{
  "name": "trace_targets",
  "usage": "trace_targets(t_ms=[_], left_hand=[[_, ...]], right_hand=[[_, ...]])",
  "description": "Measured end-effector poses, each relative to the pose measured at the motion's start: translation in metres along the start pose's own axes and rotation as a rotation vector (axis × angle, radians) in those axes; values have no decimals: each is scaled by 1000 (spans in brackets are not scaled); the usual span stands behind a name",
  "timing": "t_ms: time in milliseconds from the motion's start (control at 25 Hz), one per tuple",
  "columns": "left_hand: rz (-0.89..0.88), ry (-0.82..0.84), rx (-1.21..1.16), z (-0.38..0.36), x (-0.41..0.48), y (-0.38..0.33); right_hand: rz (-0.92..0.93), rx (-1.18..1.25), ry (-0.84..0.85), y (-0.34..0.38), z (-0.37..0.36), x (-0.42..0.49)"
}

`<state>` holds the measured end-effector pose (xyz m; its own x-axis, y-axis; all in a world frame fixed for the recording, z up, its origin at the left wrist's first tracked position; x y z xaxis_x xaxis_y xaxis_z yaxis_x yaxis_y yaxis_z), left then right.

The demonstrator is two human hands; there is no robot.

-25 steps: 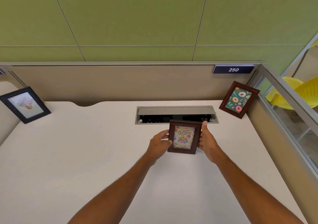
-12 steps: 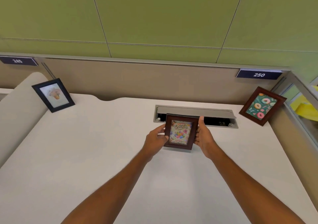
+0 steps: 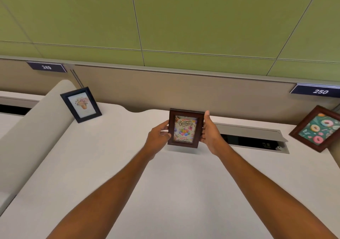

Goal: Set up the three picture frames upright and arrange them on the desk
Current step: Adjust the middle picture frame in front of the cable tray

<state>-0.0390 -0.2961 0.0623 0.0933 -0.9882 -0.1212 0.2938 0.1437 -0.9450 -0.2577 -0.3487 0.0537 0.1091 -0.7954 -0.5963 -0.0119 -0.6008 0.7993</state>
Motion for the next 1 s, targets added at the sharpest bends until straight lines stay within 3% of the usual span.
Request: trace_targets(t_ms=[440,1000], left_hand=[[11,-23,17,52,105,31],[35,20,57,41,165,59]], right_hand=[[-20,-1,-9,40,-62,91],[-40,-1,-49,44,-55,150]])
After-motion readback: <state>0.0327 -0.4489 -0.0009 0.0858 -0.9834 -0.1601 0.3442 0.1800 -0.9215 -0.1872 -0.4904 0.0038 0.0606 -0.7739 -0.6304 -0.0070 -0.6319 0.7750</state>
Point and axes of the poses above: each hand's wrist, its own x-axis towards the middle knuckle, its own z-axis out of the back of the hand, y = z × x, the point moved 6 cm from there along x, towards the middle knuckle, and after that the axes turned 7 degrees about -z, right-handed, at the moved point
